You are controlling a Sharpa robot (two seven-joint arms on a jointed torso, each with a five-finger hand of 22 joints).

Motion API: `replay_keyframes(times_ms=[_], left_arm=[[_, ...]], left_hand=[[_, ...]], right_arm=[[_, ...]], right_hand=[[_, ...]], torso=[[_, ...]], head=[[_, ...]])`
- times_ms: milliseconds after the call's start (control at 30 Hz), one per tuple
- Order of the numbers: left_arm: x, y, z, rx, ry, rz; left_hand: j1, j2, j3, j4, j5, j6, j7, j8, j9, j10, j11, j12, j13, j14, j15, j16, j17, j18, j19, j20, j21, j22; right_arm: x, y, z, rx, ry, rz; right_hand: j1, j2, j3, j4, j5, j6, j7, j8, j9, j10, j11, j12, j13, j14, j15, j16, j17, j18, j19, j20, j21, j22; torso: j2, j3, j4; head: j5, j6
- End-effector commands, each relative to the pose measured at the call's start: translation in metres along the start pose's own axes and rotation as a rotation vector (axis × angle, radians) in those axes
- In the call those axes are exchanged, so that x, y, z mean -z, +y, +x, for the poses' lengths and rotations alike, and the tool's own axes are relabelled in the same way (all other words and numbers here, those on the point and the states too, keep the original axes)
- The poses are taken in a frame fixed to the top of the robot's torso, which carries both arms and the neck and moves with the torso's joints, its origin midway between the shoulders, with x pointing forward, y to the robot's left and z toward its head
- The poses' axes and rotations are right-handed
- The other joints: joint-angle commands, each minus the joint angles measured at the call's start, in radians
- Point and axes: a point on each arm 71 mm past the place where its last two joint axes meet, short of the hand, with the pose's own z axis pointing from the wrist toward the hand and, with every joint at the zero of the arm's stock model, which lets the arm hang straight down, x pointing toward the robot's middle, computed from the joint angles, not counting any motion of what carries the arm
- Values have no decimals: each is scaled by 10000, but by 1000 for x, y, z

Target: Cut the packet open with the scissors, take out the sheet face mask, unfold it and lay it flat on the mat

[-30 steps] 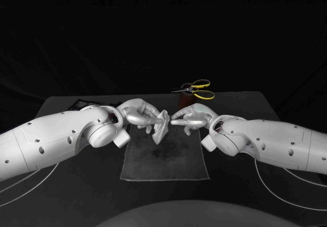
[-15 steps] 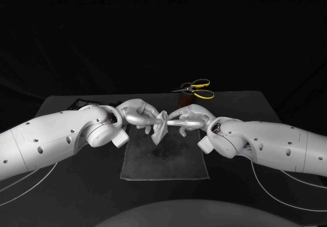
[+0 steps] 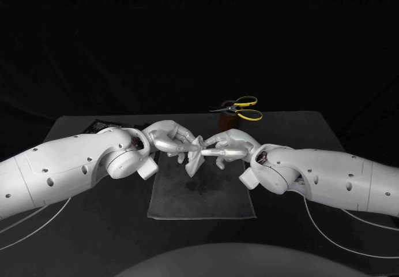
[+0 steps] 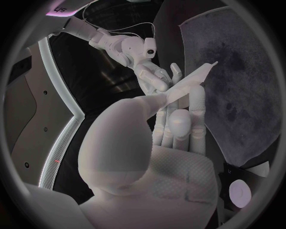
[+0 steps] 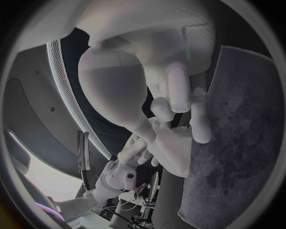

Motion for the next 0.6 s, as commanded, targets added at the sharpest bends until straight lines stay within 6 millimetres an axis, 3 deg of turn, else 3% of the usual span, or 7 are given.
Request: replay_keyframes(times_ms=[33, 267, 433, 600], left_arm=[[0, -3, 1, 1, 93, 171], [0, -3, 0, 76, 4, 210], [0, -3, 0, 143, -28, 220], [1, -3, -1, 173, -44, 214]], left_hand=[[-22, 95, 80, 6, 29, -54, 34, 45, 561, -8, 19, 51, 18, -2, -7, 44, 8, 145, -44, -15, 39, 19], [-24, 95, 81, 5, 29, -55, 34, 46, 562, -8, 19, 52, 18, 2, -7, 47, 24, 145, -44, -15, 40, 19], [-33, 101, 85, -3, 29, -58, 33, 52, 570, -7, 19, 57, 22, 5, -7, 51, 30, 145, -43, -15, 43, 22], [-33, 101, 85, -3, 29, -58, 33, 52, 570, -7, 19, 57, 22, 5, -7, 51, 30, 145, -43, -15, 43, 22]], right_arm=[[0, 1, 3, -86, 270, -120], [-2, -1, 5, -60, 222, -45], [-2, -2, 5, -40, 103, -40], [-2, -3, 4, -11, -45, -80]], right_hand=[[137, 51, -60, -10, -8, 147, 23, 8, -9, 63, 16, 85, 45, 59, 6, 80, 49, 106, 46, -37, 34, 49], [322, 337, 2, -99, -19, 681, -67, 241, -8, 149, -60, 316, 145, 99, -50, 158, 139, 89, 156, -70, 208, 188], [678, 724, 276, -306, -37, 1365, -363, 694, 116, 373, -302, 596, 340, 190, -237, 257, 315, 47, 365, -200, 554, 399], [960, 1117, 616, -547, -38, 1661, -623, 1080, 258, 627, -528, 814, 515, 297, -440, 335, 474, -14, 606, -384, 923, 615]], torso=[[2, 4, -15], [2, 7, -7], [4, 5, -11], [2, 7, -12]], head=[[5, 3], [7, -6], [4, -9], [6, -10]])
